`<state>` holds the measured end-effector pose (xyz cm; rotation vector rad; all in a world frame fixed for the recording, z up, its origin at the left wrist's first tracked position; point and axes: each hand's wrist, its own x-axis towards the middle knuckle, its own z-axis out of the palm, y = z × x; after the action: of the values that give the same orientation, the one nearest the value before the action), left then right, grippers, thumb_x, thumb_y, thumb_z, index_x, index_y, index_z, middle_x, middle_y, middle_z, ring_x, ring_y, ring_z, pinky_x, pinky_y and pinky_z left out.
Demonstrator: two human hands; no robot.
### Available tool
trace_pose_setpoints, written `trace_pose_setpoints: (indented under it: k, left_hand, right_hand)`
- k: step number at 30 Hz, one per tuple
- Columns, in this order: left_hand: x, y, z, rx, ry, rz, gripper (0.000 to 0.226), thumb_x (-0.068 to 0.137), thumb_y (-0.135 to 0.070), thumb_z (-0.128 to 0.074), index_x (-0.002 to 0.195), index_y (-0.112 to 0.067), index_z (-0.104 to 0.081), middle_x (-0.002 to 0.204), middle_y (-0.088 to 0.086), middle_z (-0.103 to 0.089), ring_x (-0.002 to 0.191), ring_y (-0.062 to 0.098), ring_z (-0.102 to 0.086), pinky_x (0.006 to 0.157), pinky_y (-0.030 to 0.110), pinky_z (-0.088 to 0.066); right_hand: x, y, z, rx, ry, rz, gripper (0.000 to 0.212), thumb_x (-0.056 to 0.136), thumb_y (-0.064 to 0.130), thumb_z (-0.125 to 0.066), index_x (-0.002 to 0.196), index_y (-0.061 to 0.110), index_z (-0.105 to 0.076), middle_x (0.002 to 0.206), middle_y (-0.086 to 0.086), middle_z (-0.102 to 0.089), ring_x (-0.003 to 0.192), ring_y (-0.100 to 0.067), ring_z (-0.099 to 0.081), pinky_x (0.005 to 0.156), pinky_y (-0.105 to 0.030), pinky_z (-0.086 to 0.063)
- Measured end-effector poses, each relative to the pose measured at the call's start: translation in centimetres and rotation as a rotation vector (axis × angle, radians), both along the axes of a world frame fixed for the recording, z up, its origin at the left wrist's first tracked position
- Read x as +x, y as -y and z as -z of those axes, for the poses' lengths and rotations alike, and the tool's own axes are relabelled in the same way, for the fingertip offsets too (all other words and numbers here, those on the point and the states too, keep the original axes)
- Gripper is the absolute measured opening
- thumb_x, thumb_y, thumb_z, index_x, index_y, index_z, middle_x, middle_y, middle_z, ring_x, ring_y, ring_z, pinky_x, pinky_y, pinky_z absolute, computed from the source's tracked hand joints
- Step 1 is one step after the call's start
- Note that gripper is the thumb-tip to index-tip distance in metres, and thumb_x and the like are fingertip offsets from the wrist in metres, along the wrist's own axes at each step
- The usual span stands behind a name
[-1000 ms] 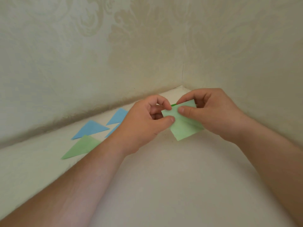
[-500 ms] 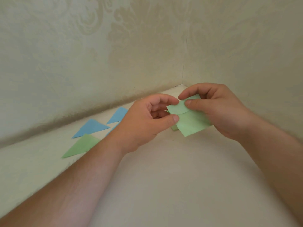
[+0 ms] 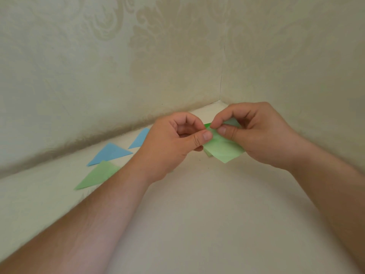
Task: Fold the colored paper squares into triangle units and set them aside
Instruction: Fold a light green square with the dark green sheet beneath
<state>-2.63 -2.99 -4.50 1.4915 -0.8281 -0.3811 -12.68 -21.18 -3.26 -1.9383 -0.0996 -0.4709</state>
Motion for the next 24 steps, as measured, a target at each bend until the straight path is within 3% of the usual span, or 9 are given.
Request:
trace_pose_setpoints:
  k: [5,8,13,17,24]
  left_hand:
    - [0.04,-0.08,0.05,0.007,0.015,-0.038,0.02,0.07,-0.02,-0.084,0.082,-0.01,-0.071,0.075,0.004,-0.075,0.07,0.017,-0.069,0.074,0.03,-0.061]
    - [-0.16,-0.04,-0.12,0.005,0.013,-0.057,0.016,0.07,-0.022,-0.084,0.08,-0.014,-0.074,0.075,0.004,-0.076,0.068,0.016,-0.069,0.071,0.027,-0.06]
    - [-0.4,0.03,-0.2,-0.025,-0.041,-0.048,0.017,0.07,-0.023,-0.081,0.084,-0.015,-0.075,0.08,0.006,-0.078,0.076,0.02,-0.071,0.077,0.031,-0.062]
    - [-0.33,-0.03,-0.3,-0.035,-0.128,-0.016,0.033,0.073,-0.011,-0.083,0.103,-0.016,-0.071,0.094,0.01,-0.08,0.085,0.021,-0.075,0.084,0.034,-0.061]
    - [-0.64,0.11,-0.55,-0.078,-0.194,-0.053,0.015,0.087,0.001,-0.074,0.094,-0.012,-0.074,0.089,0.012,-0.079,0.081,0.019,-0.074,0.078,0.029,-0.062]
  right_hand:
    - [-0.32,-0.35,-0.31,-0.018,-0.068,0.014,0.007,0.085,0.019,-0.082,0.085,0.026,-0.079,0.082,0.005,-0.074,0.074,-0.008,-0.067,0.067,-0.027,-0.053]
    - [-0.46,-0.42,-0.48,-0.045,-0.058,0.04,0.018,0.071,0.033,-0.085,0.085,0.024,-0.078,0.083,0.003,-0.074,0.073,-0.005,-0.066,0.065,-0.022,-0.052]
    - [-0.24,-0.46,-0.12,-0.102,-0.024,0.086,0.011,0.079,0.023,-0.088,0.08,0.027,-0.078,0.087,0.004,-0.073,0.076,-0.006,-0.065,0.066,-0.02,-0.051]
    - [-0.08,-0.31,0.05,-0.076,0.013,0.133,0.013,0.081,0.019,-0.087,0.075,0.025,-0.077,0.086,0.002,-0.072,0.077,-0.011,-0.065,0.068,-0.032,-0.051]
    - [0.03,-0.21,0.04,-0.037,0.047,0.159,0.008,0.078,0.024,-0.084,0.075,0.023,-0.077,0.086,0.006,-0.071,0.078,-0.011,-0.065,0.068,-0.029,-0.049]
